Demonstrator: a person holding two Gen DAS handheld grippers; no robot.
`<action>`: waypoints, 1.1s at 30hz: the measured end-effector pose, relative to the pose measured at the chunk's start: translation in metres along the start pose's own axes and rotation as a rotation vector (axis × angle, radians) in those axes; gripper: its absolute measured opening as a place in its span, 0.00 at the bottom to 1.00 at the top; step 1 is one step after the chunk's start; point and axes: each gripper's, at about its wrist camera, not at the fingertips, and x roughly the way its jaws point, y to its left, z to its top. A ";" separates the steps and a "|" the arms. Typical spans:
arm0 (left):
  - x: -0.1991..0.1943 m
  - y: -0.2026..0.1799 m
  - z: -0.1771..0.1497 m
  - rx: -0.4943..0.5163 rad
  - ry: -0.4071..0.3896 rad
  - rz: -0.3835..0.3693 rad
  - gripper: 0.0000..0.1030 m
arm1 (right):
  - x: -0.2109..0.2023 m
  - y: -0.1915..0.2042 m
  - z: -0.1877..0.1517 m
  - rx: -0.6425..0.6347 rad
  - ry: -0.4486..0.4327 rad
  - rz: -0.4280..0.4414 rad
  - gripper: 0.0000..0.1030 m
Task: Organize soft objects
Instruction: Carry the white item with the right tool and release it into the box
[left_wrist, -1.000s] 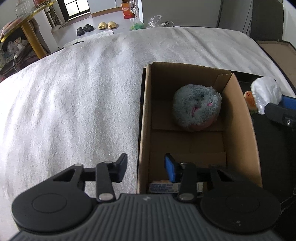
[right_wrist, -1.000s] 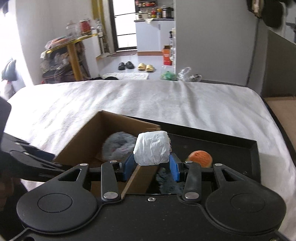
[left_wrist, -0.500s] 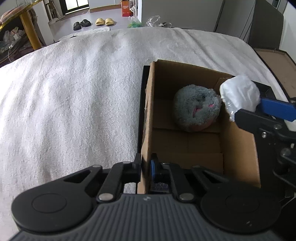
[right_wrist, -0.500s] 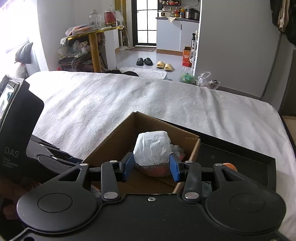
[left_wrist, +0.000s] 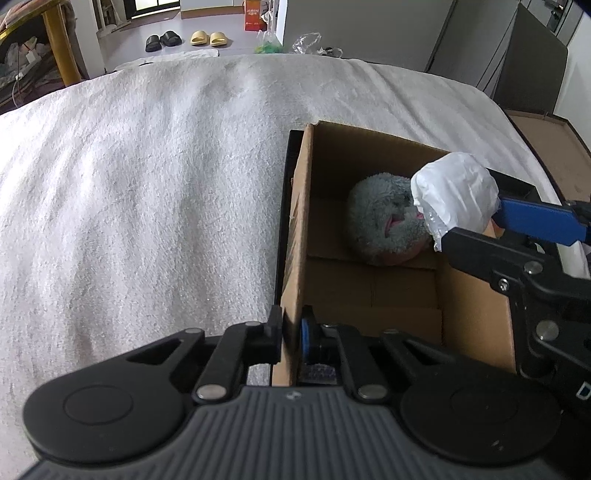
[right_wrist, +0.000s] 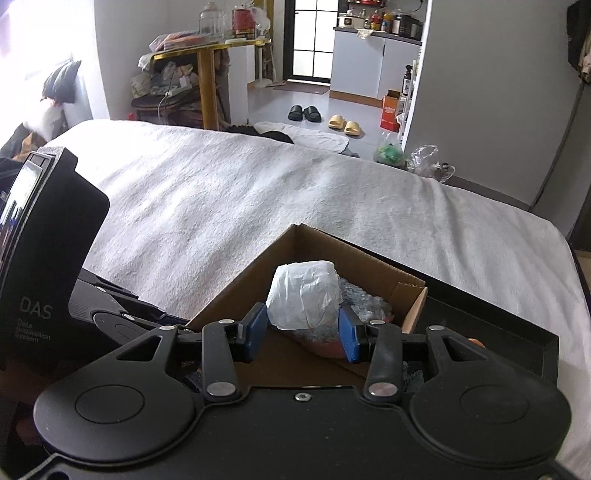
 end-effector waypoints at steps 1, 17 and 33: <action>0.000 0.001 0.000 -0.001 -0.001 -0.003 0.08 | 0.000 0.001 0.001 -0.009 0.005 0.002 0.41; 0.000 0.004 -0.002 0.003 -0.006 -0.017 0.09 | 0.002 0.016 0.022 -0.085 0.044 0.053 0.43; 0.001 0.001 -0.001 0.016 -0.002 -0.002 0.09 | 0.001 -0.001 0.015 0.016 0.057 0.050 0.59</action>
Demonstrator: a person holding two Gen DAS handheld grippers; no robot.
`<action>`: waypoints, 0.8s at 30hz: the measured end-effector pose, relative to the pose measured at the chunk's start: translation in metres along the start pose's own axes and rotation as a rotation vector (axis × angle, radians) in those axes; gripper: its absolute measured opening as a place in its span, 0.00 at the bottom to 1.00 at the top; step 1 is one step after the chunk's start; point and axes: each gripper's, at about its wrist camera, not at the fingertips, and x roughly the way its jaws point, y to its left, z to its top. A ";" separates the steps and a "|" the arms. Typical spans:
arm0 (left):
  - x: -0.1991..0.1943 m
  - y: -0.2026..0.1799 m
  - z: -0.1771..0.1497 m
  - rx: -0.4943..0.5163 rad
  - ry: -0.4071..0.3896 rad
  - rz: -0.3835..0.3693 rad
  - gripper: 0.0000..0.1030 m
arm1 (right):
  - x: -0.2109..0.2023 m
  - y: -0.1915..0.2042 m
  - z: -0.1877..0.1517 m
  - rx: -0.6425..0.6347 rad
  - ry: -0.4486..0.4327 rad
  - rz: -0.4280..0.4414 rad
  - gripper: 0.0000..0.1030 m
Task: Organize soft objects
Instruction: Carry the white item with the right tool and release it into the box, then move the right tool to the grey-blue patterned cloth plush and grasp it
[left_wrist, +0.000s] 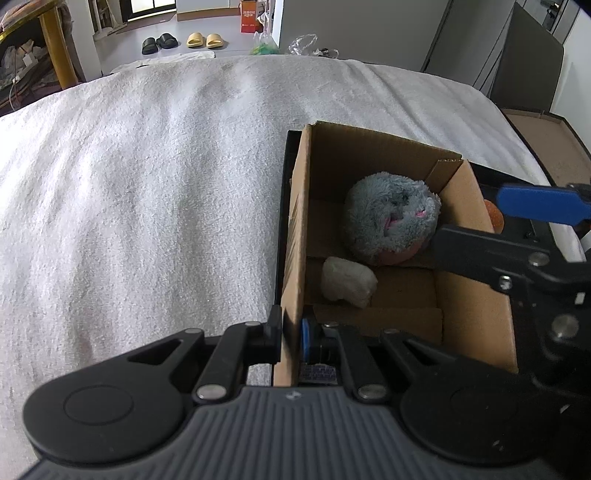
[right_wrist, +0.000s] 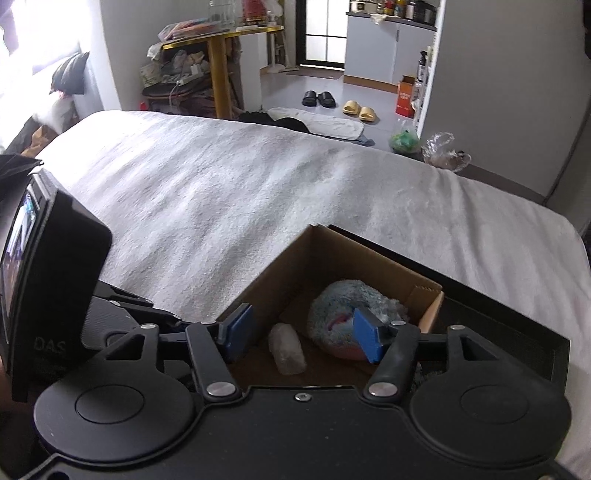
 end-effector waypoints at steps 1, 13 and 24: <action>0.001 -0.001 0.000 0.002 0.003 0.003 0.09 | 0.000 -0.003 -0.002 0.008 -0.001 -0.004 0.60; 0.002 -0.014 0.002 0.054 0.010 0.072 0.11 | -0.008 -0.047 -0.036 0.137 0.000 -0.053 0.63; 0.006 -0.028 0.009 0.078 0.039 0.151 0.25 | -0.004 -0.086 -0.057 0.215 -0.015 -0.072 0.63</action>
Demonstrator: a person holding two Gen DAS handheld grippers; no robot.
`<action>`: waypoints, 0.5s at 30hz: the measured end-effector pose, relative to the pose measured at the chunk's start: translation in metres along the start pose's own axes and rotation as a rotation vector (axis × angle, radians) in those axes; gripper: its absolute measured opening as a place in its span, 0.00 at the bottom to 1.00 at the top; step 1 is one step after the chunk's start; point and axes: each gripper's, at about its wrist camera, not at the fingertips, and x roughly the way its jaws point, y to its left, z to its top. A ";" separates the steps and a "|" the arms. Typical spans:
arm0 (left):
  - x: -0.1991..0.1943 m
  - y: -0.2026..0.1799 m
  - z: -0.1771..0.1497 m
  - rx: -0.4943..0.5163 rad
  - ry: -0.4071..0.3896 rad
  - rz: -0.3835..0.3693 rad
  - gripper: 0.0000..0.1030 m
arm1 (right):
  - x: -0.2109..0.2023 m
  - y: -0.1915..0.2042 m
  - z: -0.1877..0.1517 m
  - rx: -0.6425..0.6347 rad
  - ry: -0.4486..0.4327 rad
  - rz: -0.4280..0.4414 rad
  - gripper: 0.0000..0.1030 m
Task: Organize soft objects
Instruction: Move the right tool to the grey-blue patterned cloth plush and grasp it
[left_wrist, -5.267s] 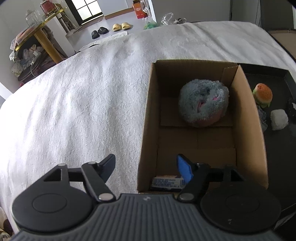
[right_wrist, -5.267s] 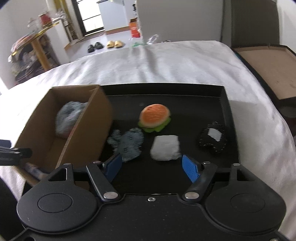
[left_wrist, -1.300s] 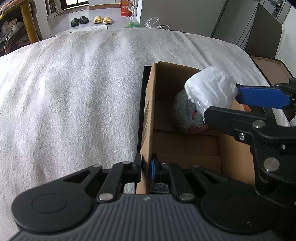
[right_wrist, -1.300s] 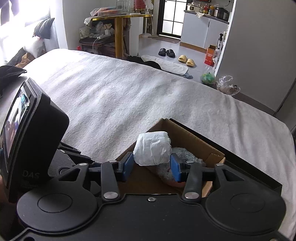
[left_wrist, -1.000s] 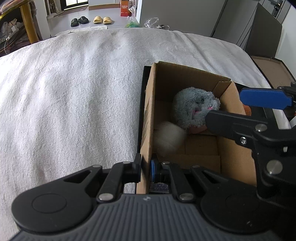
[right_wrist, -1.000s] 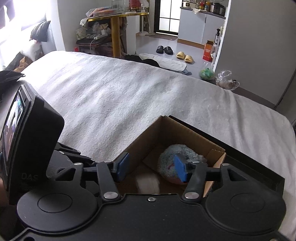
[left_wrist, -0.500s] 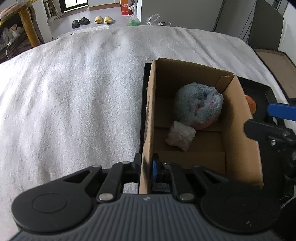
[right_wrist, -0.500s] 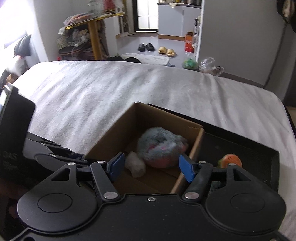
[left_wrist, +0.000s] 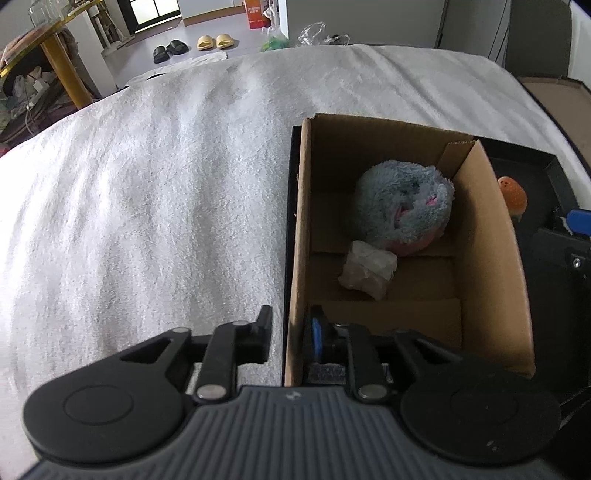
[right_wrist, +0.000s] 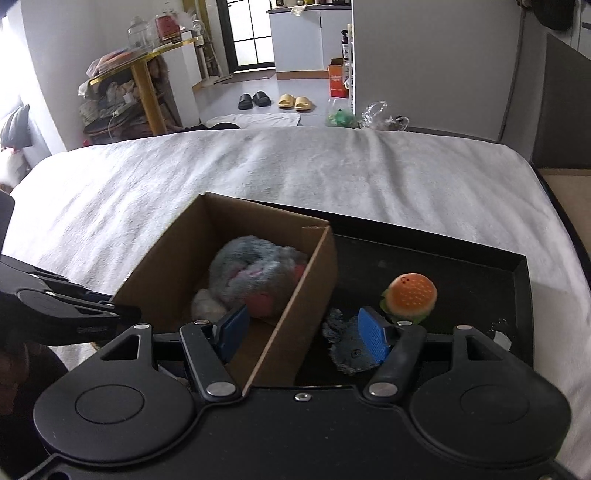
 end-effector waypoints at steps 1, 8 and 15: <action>0.000 -0.002 0.000 0.000 0.004 0.009 0.32 | 0.000 -0.003 -0.002 0.007 -0.002 0.001 0.63; -0.001 -0.014 0.003 0.038 -0.001 0.085 0.56 | 0.009 -0.022 -0.011 0.043 -0.004 0.008 0.63; 0.001 -0.025 0.010 0.068 0.019 0.131 0.57 | 0.024 -0.043 -0.025 0.111 0.004 0.003 0.57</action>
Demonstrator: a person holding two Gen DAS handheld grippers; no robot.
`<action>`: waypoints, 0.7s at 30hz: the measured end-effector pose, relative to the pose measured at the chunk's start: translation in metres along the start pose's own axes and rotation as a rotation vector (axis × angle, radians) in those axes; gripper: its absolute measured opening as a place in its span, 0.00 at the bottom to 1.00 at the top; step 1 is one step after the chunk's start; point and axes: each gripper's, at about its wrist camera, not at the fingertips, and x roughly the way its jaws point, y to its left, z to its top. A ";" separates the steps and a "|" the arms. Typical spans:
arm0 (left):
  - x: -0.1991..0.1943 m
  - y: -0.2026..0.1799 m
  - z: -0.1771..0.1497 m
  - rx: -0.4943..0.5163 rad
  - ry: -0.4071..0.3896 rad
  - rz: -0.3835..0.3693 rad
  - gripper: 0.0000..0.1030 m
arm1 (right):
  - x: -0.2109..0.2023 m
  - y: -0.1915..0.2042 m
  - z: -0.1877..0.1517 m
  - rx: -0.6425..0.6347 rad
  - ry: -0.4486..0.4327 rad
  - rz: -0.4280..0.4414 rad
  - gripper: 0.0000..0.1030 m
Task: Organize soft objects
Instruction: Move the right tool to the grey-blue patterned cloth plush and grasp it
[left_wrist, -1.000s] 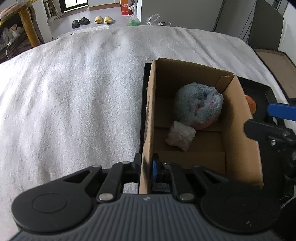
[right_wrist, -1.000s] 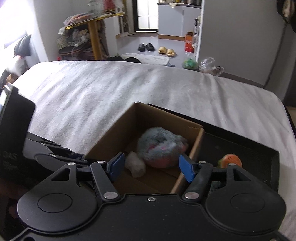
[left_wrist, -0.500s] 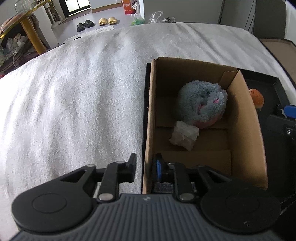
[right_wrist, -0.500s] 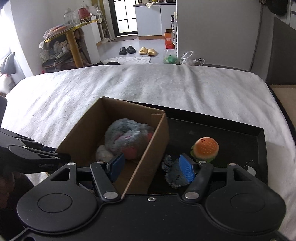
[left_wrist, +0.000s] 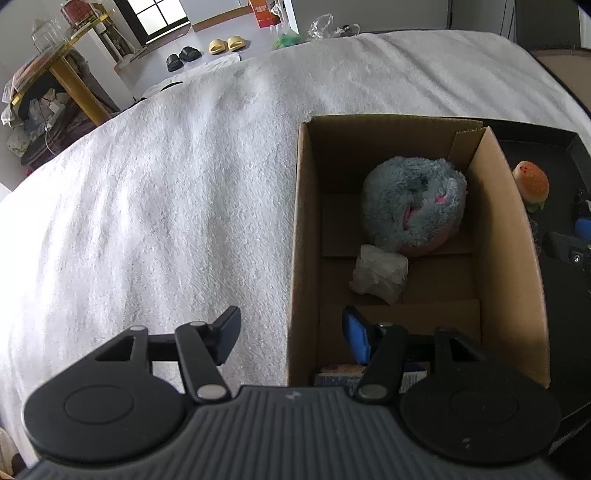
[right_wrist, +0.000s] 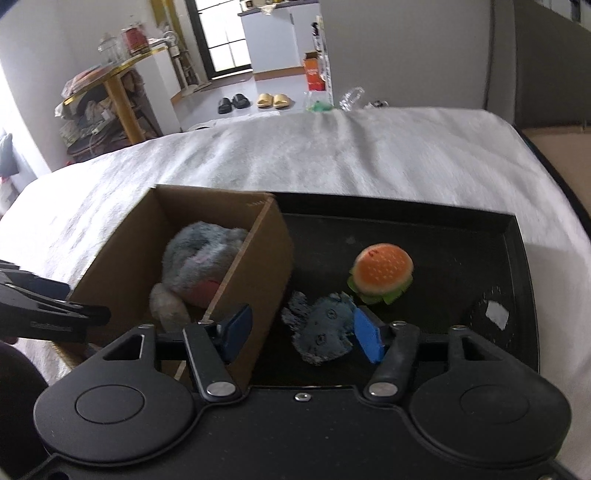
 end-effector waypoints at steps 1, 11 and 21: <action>0.000 -0.001 0.001 0.004 0.001 0.004 0.58 | 0.003 -0.003 -0.002 0.013 0.004 -0.001 0.56; 0.001 -0.016 0.006 0.058 0.026 0.073 0.58 | 0.030 -0.028 -0.015 0.135 0.035 0.013 0.50; 0.006 -0.024 0.009 0.061 0.061 0.094 0.58 | 0.057 -0.038 -0.025 0.212 0.083 0.031 0.50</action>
